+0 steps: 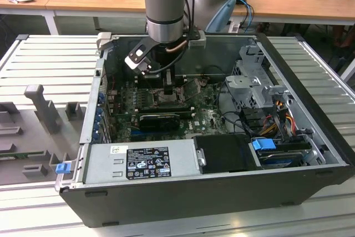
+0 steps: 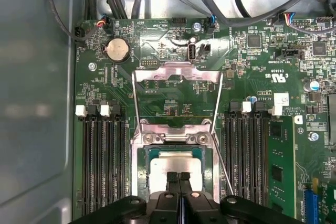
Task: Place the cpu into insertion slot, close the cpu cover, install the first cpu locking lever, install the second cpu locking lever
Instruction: 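Place the cpu into insertion slot, then close the cpu cover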
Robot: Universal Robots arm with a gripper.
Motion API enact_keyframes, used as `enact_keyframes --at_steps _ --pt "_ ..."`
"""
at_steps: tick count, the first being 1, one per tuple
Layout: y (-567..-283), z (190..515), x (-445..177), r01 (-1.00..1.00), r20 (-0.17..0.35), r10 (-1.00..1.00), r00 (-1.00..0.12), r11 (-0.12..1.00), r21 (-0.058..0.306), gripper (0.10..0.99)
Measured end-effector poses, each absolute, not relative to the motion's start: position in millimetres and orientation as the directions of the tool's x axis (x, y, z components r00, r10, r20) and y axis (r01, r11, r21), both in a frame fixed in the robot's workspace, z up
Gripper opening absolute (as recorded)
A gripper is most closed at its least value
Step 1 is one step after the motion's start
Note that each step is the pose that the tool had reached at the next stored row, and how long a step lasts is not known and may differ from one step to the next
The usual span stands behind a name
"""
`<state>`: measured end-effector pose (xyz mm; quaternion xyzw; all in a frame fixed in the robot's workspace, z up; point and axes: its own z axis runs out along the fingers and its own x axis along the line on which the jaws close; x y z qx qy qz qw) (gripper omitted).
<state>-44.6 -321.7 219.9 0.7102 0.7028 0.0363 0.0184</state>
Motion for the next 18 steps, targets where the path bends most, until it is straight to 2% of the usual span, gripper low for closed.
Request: enact_keyframes --at_steps 18 --pt "-321.7 224.9 -44.5 0.997 0.026 1.000 0.010 -0.012 0.077 0.106"
